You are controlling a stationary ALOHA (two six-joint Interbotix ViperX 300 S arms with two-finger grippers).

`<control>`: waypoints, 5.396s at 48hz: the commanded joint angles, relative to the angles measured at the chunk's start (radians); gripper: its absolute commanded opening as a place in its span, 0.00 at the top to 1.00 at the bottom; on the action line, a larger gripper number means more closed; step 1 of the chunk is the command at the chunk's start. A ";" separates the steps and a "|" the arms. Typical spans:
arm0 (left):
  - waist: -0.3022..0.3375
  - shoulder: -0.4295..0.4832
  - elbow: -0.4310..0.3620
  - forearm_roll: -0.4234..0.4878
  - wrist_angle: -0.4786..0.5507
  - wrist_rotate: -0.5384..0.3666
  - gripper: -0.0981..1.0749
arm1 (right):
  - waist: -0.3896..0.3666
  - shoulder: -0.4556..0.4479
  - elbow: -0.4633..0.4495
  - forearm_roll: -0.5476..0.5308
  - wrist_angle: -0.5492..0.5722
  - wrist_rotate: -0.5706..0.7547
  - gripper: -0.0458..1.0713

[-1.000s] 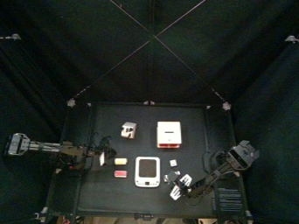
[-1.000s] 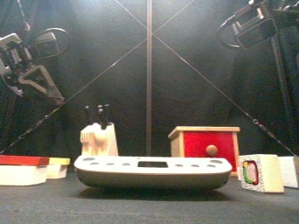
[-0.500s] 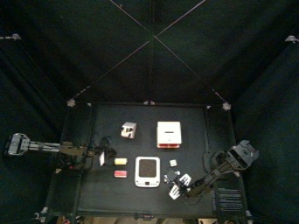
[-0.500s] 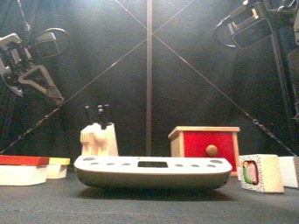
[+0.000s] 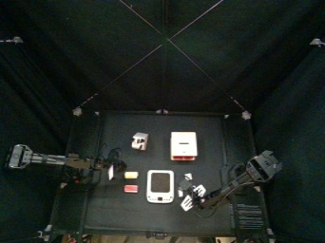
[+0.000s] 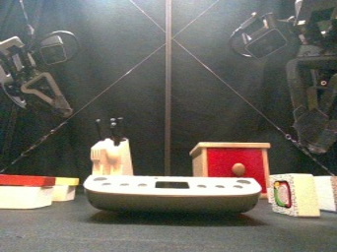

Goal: Grab drawer handle

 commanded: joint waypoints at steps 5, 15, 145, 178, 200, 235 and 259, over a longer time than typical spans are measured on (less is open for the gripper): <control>0.003 0.002 -0.029 0.002 -0.075 0.000 0.49 | -0.025 -0.058 -0.003 -0.066 0.009 0.052 0.20; 0.003 0.002 -0.029 0.000 -0.169 0.000 0.49 | -0.061 -0.112 0.034 -0.178 0.011 0.170 0.20; 0.376 1.014 -0.850 0.021 -0.417 0.324 0.50 | -0.472 -0.199 0.262 -0.397 -0.201 0.463 0.21; 0.371 1.040 -0.850 -0.008 -0.337 0.324 0.50 | -0.537 -0.034 0.178 -0.328 -0.193 0.448 0.25; 0.371 1.045 -0.850 -0.008 -0.336 0.324 0.50 | -0.526 -0.023 0.170 -0.311 -0.192 0.453 0.53; 0.371 1.042 -0.859 -0.008 -0.336 0.325 0.50 | -0.528 -0.020 0.155 -0.311 -0.196 0.448 0.58; 0.371 1.045 -0.857 -0.015 -0.334 0.324 0.50 | -0.525 -0.018 0.160 -0.311 -0.199 0.446 0.58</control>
